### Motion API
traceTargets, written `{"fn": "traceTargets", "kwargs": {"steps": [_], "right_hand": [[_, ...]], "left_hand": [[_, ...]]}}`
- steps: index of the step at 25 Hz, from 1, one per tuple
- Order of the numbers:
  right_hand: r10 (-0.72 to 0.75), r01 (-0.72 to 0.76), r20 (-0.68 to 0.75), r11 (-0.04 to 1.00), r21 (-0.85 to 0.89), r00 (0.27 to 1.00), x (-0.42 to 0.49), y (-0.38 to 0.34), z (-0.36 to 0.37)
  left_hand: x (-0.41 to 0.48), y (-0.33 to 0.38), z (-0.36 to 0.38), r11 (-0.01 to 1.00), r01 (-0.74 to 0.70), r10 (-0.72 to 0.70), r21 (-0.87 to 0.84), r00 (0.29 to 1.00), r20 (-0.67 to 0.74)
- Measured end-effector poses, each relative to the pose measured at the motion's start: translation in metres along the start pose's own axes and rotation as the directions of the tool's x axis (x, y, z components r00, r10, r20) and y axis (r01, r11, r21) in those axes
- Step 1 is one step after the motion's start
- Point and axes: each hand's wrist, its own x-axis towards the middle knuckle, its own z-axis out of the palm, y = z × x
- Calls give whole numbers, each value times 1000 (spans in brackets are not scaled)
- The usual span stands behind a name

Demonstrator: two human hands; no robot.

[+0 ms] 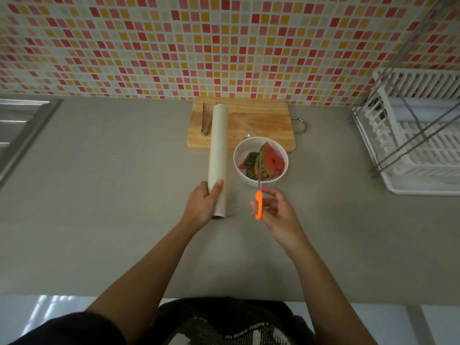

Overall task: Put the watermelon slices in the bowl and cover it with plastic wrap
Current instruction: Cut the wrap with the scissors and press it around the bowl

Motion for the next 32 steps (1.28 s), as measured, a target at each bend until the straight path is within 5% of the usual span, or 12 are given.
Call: {"fn": "traceTargets", "kwargs": {"steps": [17,32], "right_hand": [[371,-370,86,929,-29,925,-93,54,46],[314,-307,184,949,-68,931,-63,54,66]], "left_hand": [[-5,5,-5,988,97,-90,-120,994,60],[-6,5,-5,981,127,-115,-150,990,86]]}}
